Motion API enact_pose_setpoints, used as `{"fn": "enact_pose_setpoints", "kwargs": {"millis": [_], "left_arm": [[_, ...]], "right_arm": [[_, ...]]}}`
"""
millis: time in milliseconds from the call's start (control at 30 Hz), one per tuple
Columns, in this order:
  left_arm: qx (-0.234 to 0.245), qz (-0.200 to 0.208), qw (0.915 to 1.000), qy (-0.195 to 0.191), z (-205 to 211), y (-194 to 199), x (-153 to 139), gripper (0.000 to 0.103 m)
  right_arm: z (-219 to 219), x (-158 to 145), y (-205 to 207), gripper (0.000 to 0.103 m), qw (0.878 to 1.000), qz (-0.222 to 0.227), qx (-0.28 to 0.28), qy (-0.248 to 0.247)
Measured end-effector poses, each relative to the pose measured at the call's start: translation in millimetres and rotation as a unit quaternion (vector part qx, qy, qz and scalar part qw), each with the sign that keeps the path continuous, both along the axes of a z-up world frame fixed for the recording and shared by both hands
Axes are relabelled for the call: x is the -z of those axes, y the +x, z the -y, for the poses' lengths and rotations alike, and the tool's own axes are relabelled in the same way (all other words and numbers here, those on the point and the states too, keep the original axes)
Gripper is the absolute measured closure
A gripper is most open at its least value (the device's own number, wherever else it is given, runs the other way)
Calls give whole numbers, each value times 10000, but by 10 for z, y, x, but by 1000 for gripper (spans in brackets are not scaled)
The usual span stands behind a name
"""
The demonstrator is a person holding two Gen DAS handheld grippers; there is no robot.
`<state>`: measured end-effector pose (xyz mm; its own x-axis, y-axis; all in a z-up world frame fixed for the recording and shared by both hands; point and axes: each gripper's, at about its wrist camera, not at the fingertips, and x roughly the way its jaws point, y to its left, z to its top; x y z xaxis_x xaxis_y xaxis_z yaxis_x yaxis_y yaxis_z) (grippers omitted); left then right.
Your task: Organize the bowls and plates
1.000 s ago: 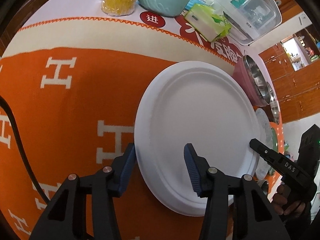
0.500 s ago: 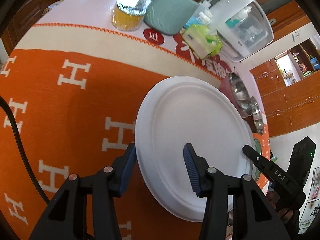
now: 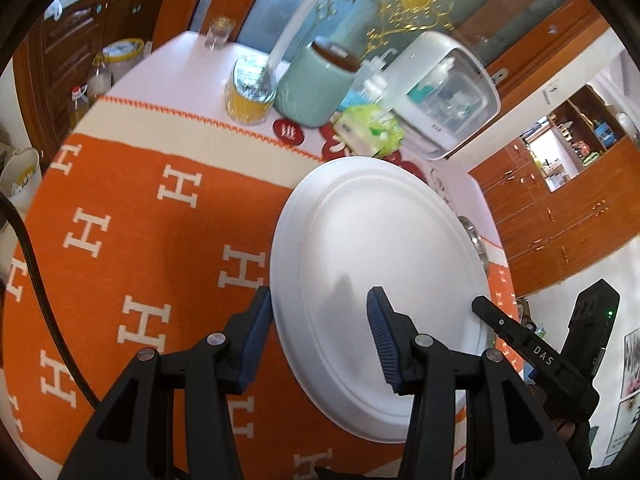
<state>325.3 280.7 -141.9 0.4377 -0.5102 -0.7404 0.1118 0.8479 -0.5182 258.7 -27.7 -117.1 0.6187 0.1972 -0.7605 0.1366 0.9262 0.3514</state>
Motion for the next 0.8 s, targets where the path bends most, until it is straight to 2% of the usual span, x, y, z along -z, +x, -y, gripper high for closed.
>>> {"fn": "enact_pose_setpoints", "kwargs": {"millis": [200,400,800], "left_arm": [[-111,392,9991,-135,-45,-350,-310,56],[8,768,9969,-176,22,-697,-565,56],[320,1278,9912,-94,460,-1188,-916,56]], "right_arm": [[-21,-234,-298,86,9994,342,-51,-53],[62,-381,-622,85,9982,587,25,-98],[377,-541,-1296,84,9944,1001,322,-47]]}}
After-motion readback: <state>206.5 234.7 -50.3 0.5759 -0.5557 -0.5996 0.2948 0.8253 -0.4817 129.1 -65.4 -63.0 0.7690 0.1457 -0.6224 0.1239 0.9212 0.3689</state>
